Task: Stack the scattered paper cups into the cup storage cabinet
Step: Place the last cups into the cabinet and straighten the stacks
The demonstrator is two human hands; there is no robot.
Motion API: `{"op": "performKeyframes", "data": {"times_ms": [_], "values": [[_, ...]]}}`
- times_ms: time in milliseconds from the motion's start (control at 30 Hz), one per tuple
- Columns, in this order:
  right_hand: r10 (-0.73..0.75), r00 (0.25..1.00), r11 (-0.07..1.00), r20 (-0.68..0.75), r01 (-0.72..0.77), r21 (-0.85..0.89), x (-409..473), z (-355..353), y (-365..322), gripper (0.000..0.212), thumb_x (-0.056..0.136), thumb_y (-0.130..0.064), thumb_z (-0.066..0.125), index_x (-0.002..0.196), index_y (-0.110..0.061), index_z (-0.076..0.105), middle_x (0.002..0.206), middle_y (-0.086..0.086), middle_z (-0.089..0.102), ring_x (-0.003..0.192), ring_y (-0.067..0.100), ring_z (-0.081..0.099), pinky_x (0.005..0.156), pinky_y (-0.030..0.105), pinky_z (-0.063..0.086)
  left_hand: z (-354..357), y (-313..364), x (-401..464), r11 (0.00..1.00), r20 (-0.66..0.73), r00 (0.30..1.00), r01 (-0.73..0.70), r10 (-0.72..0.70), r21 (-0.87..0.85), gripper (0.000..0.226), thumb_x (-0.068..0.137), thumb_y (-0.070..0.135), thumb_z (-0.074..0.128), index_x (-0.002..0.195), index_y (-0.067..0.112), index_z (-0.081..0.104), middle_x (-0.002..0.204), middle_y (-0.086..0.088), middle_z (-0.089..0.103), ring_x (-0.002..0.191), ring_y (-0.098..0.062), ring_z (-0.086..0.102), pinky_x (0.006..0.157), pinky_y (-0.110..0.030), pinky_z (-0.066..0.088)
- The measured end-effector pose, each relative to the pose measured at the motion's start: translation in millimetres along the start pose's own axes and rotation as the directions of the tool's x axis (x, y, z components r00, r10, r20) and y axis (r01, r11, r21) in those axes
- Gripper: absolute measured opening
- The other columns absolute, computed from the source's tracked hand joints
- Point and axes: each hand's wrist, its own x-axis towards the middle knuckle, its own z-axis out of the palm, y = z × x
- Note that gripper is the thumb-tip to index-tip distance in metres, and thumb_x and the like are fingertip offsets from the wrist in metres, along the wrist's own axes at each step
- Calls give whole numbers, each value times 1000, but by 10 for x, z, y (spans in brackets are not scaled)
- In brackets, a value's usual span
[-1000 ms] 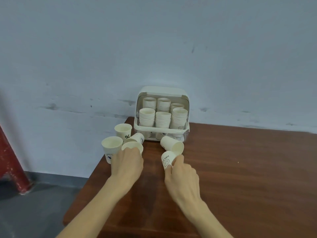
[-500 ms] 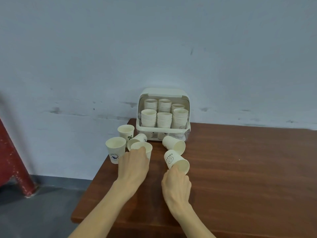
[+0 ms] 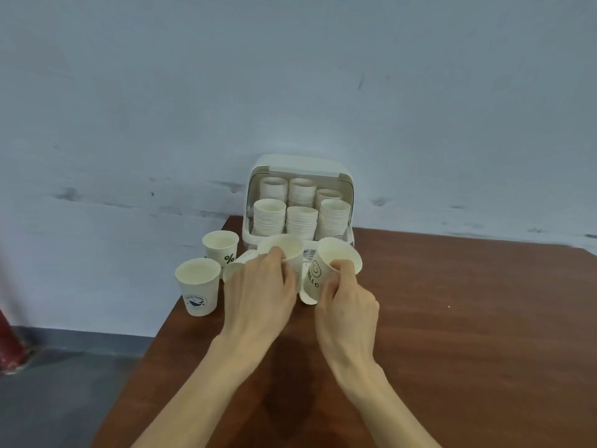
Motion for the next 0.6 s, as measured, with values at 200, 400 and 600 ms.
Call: {"op": "performKeyframes", "data": {"times_ms": [200, 400, 600], "values": [[-89, 993, 993, -81, 95, 66, 602, 125, -58, 21, 96, -13, 42, 111, -12, 57, 90, 7, 68, 83, 31, 61, 70, 39, 44, 32, -106, 276, 998, -58, 998, 30, -34, -59, 19, 97, 30, 41, 91, 20, 56, 83, 0, 67, 73, -23, 59, 58, -37, 46], [-97, 990, 987, -101, 109, 121, 1161, 377, -64, 20, 97, -15, 42, 108, -14, 59, 81, 3, 66, 77, 27, 58, 71, 39, 45, 103, -170, 738, 991, -135, 987, 67, -82, -112, 21, 98, 29, 43, 102, 18, 60, 95, -1, 68, 84, -25, 59, 63, -33, 36], [-71, 990, 970, -124, 97, 222, 1605, 790, 2, 20, 96, -13, 45, 106, -16, 62, 77, 2, 67, 71, 24, 57, 67, 37, 46, 309, -207, 1138, 973, -199, 972, 81, -125, -215, 18, 96, 26, 46, 100, 17, 61, 91, -2, 69, 84, -28, 61, 71, -42, 48]]}}
